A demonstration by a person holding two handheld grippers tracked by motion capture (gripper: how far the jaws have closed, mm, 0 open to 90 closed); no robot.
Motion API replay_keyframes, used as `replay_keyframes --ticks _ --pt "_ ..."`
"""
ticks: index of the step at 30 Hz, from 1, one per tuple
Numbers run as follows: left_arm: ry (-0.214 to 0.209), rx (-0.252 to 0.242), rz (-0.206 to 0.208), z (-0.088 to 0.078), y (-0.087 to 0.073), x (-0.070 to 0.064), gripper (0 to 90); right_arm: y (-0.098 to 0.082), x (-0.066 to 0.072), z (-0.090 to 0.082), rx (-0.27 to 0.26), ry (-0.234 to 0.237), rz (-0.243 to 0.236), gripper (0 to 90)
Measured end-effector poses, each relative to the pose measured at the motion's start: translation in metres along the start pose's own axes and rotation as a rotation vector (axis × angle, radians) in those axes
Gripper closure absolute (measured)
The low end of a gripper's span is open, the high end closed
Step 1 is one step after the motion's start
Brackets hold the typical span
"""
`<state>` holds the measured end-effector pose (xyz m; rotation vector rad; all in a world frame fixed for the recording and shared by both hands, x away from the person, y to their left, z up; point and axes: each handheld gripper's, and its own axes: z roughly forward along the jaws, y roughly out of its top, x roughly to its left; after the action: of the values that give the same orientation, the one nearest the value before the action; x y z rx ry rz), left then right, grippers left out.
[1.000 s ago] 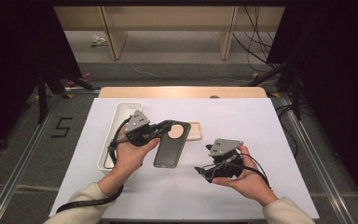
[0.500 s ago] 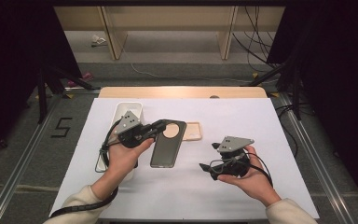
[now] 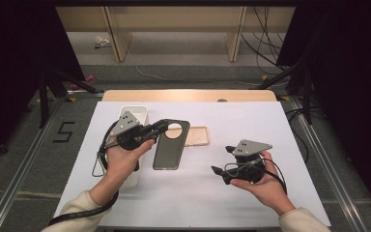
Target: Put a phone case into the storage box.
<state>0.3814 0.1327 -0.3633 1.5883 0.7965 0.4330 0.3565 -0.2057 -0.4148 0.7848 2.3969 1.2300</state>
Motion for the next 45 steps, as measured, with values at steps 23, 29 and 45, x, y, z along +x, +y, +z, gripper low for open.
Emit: replay_keyframes --ticks 23,29,45 --pt "0.03 -0.046 -0.005 -0.015 0.016 0.013 81.3 -0.004 -0.003 -0.007 -0.016 -0.014 0.032 16.5" --pt "0.042 -0.063 -0.011 -0.021 0.021 0.019 81.3 -0.005 -0.004 -0.009 -0.017 -0.018 0.038 16.5" --pt "0.069 -0.108 -0.027 -0.036 0.034 0.034 81.3 -0.008 -0.006 -0.012 -0.021 -0.026 0.053 16.3"
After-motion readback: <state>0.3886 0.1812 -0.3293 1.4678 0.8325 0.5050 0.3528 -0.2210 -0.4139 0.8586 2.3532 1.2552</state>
